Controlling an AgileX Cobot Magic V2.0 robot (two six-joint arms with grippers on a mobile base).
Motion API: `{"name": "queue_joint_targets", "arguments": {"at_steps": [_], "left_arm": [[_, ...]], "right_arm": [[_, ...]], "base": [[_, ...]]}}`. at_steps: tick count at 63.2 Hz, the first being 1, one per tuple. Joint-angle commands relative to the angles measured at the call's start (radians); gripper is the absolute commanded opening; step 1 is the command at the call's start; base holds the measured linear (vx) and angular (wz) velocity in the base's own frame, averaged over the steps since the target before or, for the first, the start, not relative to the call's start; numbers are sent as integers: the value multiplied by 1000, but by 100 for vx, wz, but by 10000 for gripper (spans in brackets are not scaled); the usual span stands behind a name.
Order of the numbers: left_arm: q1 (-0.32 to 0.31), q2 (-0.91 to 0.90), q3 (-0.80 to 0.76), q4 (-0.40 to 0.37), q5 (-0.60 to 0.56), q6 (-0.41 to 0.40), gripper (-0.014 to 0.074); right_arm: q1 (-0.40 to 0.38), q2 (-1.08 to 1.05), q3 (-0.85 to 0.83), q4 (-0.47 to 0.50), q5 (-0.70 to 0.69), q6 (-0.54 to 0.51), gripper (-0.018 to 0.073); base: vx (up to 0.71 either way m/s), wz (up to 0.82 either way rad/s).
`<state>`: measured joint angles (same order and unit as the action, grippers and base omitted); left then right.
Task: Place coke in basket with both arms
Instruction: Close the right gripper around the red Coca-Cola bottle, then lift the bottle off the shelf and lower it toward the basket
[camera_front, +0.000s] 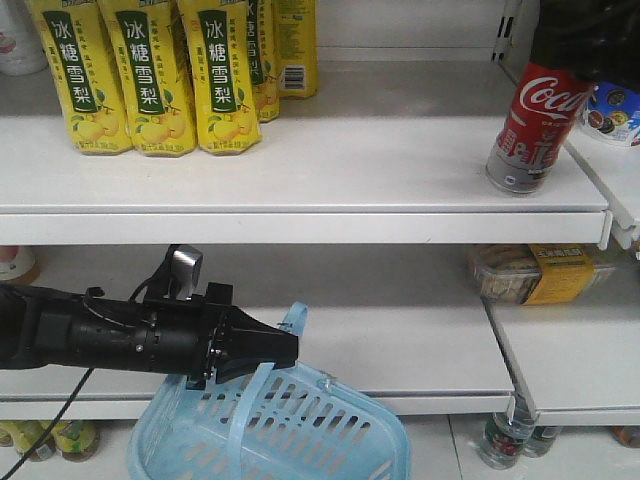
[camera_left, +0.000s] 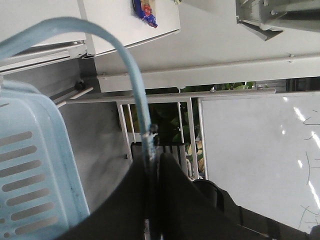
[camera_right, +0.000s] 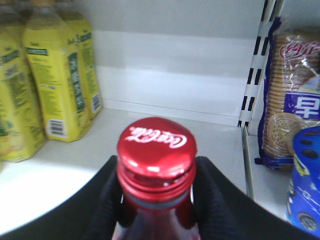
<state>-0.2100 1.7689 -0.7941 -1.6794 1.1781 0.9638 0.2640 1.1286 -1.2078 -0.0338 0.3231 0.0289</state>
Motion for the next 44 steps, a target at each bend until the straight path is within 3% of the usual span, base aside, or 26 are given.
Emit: {"name": "queue_joint_targets", "arguments": {"at_steps": [1,21,33,44], "left_arm": [[-1,-50,-21,-100,55,38,-6],[-1,-50,-21,-101,55,38,-6],[-1,-50,-21,-100,55,38,-6],[-1,-50,-21,-100,55,38,-6]], "right_arm": [[39,-94,-36,-3,-78,-52,-8],[245,-219,35,67,104,-76,-8],[315,-243,251,181,59,-76,-5],[343,-198,454,276,-67,-75,-5]], "base": [[0,0],[0,0],[0,0],[0,0]]}}
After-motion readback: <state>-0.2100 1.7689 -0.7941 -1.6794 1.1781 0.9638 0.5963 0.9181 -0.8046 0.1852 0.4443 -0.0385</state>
